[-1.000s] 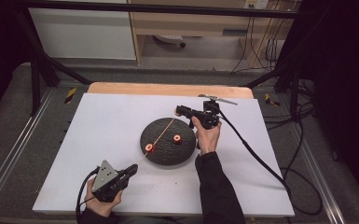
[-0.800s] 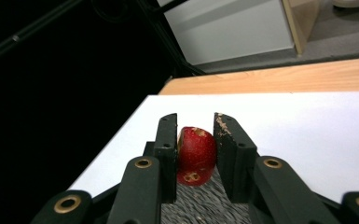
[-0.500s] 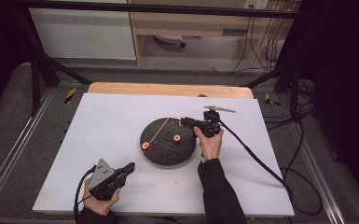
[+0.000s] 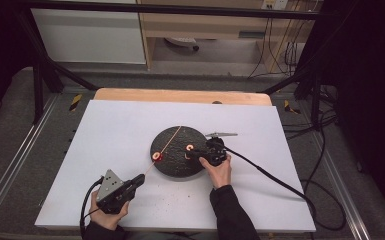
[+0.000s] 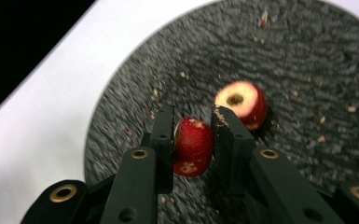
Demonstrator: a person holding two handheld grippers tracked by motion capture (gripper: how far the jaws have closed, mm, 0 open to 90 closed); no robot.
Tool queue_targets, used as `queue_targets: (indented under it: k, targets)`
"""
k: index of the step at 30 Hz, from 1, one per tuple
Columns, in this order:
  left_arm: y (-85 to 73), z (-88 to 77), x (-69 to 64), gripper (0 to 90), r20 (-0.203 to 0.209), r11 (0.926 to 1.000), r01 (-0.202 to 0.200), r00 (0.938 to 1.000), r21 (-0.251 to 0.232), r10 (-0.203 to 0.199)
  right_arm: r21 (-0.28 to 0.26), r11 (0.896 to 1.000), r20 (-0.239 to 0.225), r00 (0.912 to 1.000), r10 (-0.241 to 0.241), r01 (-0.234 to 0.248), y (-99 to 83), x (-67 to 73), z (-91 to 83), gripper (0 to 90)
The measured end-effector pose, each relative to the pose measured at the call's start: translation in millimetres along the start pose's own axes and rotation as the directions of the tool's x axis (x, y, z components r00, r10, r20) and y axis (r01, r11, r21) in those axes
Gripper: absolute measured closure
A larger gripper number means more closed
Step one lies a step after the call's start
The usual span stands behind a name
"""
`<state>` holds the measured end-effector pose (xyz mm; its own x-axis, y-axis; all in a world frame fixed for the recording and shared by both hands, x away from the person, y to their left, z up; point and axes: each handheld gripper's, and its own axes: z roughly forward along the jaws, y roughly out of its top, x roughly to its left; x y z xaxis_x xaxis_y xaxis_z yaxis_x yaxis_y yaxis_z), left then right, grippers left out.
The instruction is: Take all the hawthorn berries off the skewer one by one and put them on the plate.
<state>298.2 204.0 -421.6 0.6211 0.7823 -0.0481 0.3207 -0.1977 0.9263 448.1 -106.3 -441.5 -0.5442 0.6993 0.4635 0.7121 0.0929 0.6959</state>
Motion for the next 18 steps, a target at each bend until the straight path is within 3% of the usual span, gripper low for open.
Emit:
queue_targets:
  k: [8, 15, 18]
  targets:
    - [-0.1, 0.5, 0.5, 88.4, 0.0, 1.0, 0.001, 1.0, 0.005, -0.001, 0.028, 0.999, 0.015, 0.9995, -0.029, 0.029, -5.9, 1.2, 3.1, 66.6]
    - [-0.2, 1.1, 0.9, 88.4, 0.0, 1.0, 0.004, 1.0, 0.009, -0.004, -0.055, 0.997, -0.001, 0.9981, -0.061, 0.061, 3.5, 10.8, -17.9, 53.2]
    - [-0.2, 1.3, 0.9, 88.3, 0.002, 0.9999, 0.005, 1.0, 0.009, -0.005, -0.103, 0.992, -0.022, 0.9971, -0.073, 0.07, 7.6, 16.3, -28.8, 42.1]
